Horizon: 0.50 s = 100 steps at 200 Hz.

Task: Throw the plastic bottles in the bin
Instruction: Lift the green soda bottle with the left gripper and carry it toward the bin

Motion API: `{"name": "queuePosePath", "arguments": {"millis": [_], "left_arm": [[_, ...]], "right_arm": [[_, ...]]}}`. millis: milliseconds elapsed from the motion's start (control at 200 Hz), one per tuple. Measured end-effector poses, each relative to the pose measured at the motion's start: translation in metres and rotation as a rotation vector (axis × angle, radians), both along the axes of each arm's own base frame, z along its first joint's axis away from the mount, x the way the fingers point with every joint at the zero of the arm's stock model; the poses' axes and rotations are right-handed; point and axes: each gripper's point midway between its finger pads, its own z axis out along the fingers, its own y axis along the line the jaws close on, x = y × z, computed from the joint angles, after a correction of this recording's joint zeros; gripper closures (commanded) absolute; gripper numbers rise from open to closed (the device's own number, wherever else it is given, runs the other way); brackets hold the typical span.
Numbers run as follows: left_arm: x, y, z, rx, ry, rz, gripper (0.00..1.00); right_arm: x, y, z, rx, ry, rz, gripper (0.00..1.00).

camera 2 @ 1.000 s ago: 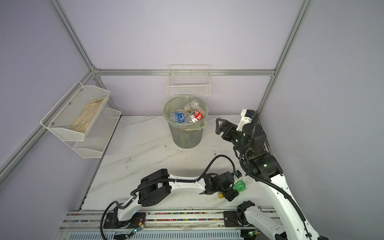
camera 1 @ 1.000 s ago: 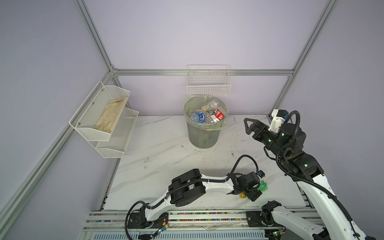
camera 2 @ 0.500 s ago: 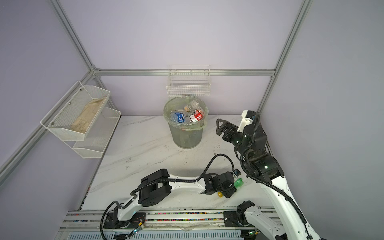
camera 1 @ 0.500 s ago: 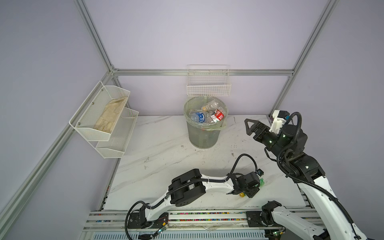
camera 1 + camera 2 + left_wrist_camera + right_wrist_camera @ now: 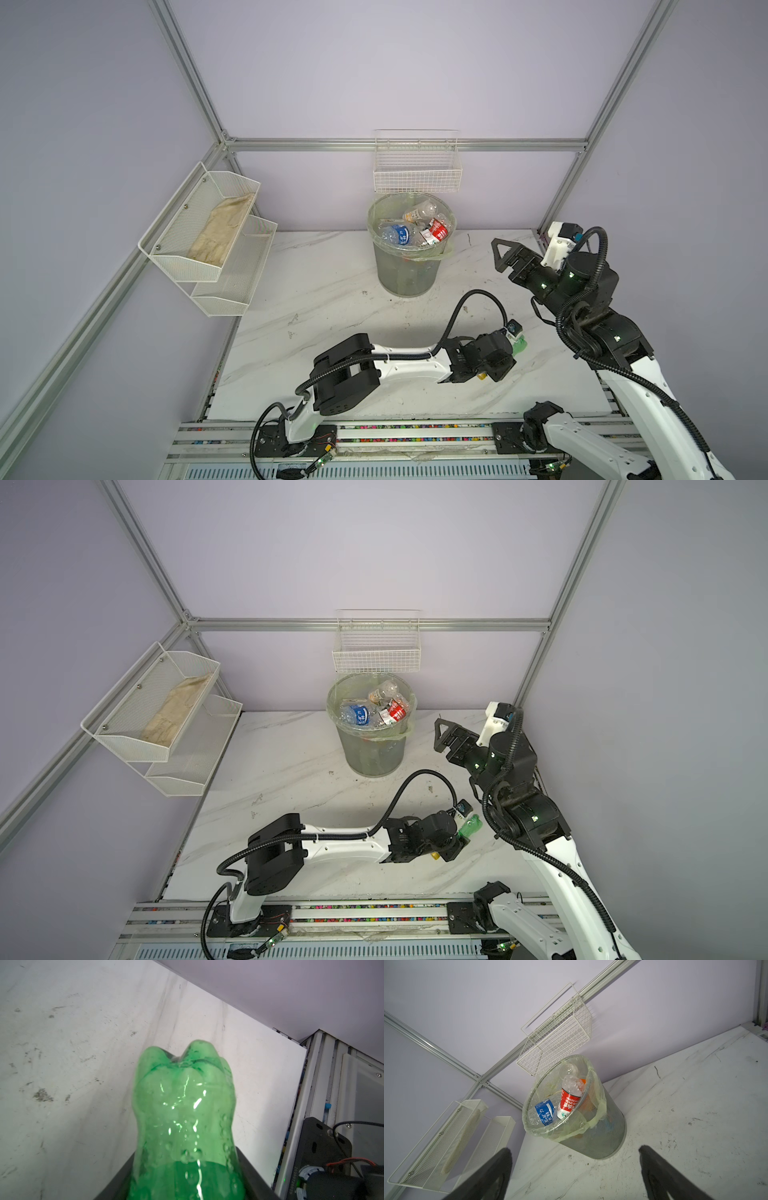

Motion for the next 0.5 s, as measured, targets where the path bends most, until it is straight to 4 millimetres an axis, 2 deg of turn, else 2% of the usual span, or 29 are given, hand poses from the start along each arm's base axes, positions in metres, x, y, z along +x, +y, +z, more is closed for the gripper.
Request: {"name": "queuePosePath", "arguments": {"millis": [105,385,500], "left_arm": [[0.008,0.012,0.012,-0.022,-0.025,0.035,0.78],[0.03,0.053,0.021,-0.01,-0.077,0.146,0.8],[0.042,0.075,0.036,-0.023,-0.102,0.191,0.8]], "right_arm": [[-0.001,-0.003,0.001,-0.001,-0.003,-0.013,0.03],[-0.007,-0.011,0.006,0.001,-0.019,-0.042,0.03],[-0.007,-0.012,0.006,-0.001,-0.019,-0.049,0.03]]}}
